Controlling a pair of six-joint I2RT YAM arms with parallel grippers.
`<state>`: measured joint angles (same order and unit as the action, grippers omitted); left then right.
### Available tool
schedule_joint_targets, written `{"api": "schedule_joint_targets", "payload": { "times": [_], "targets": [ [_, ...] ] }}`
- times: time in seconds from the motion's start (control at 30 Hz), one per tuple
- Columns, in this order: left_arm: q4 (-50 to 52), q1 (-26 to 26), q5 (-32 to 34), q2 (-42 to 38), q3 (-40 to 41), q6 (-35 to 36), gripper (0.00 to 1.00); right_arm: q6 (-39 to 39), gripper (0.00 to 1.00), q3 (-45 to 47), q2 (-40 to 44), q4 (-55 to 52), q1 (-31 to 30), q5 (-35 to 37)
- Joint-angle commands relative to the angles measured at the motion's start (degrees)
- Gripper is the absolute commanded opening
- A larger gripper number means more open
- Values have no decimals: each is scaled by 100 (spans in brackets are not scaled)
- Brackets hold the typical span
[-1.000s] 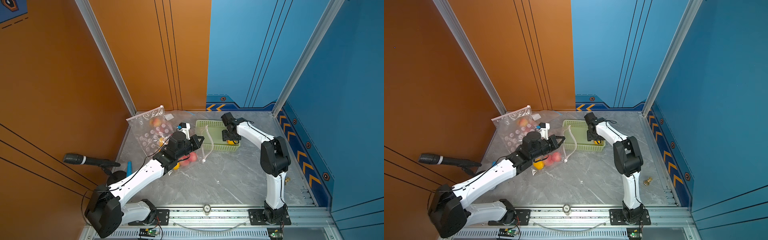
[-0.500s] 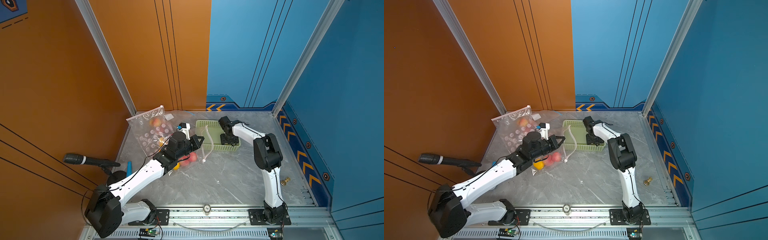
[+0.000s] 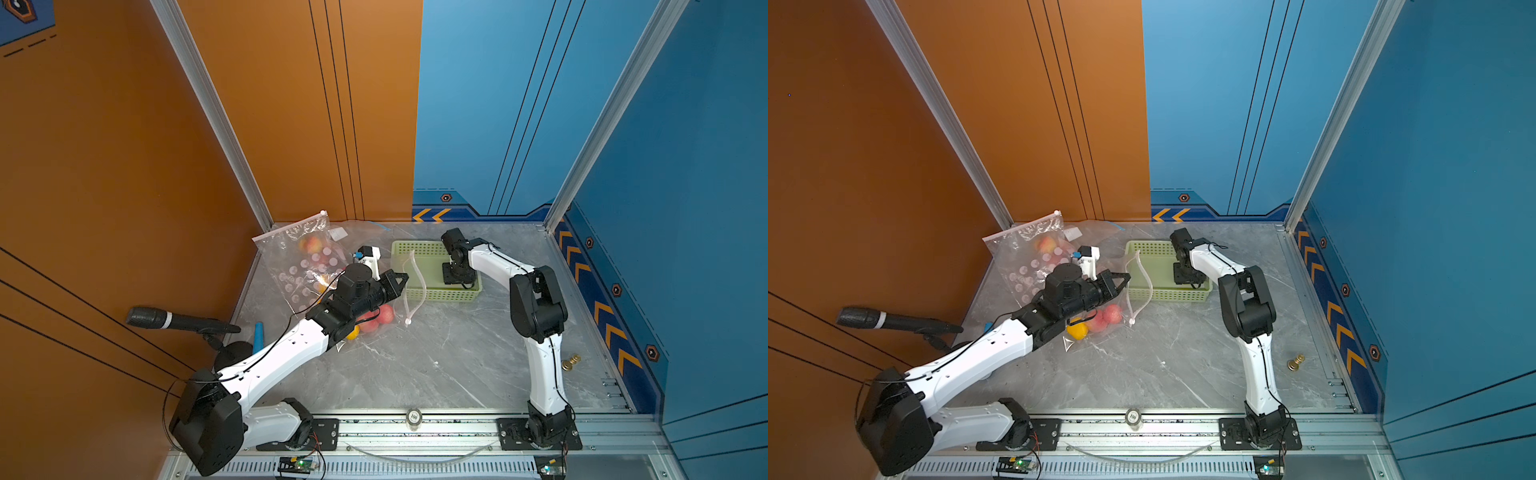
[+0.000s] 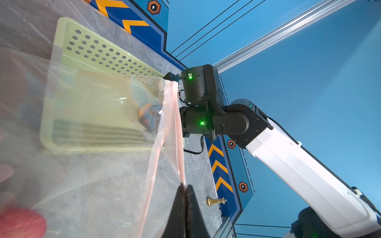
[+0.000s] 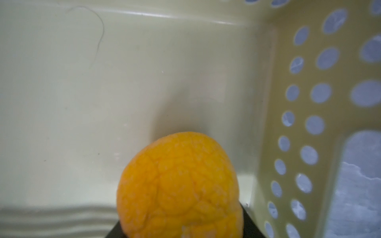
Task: Place the peach in a zip-top bag and seal the zipper
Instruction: Pick up the peach from the basket, then place the peach in the zipper food storage bag.
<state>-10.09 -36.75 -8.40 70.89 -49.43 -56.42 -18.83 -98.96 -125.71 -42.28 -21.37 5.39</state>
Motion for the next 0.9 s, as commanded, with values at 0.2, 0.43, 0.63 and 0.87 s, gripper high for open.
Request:
{"api": "schedule_joint_targets", "payload": {
  "times": [0.2,0.43,0.63,0.87],
  "targets": [
    [69,-67,10,42,-80,202,0,83,38,817,1422,463,-81,-371],
    [69,-65,55,34,-113,223,0,-49,34,1862,2957,1049,-370,-851],
    [33,10,-8,56,-130,212,0,-94,35,2305,3958,1372,-865,-1111],
    [121,72,-91,33,-261,265,0,-188,37,2559,4548,1759,-1426,-1500]
  ]
}}
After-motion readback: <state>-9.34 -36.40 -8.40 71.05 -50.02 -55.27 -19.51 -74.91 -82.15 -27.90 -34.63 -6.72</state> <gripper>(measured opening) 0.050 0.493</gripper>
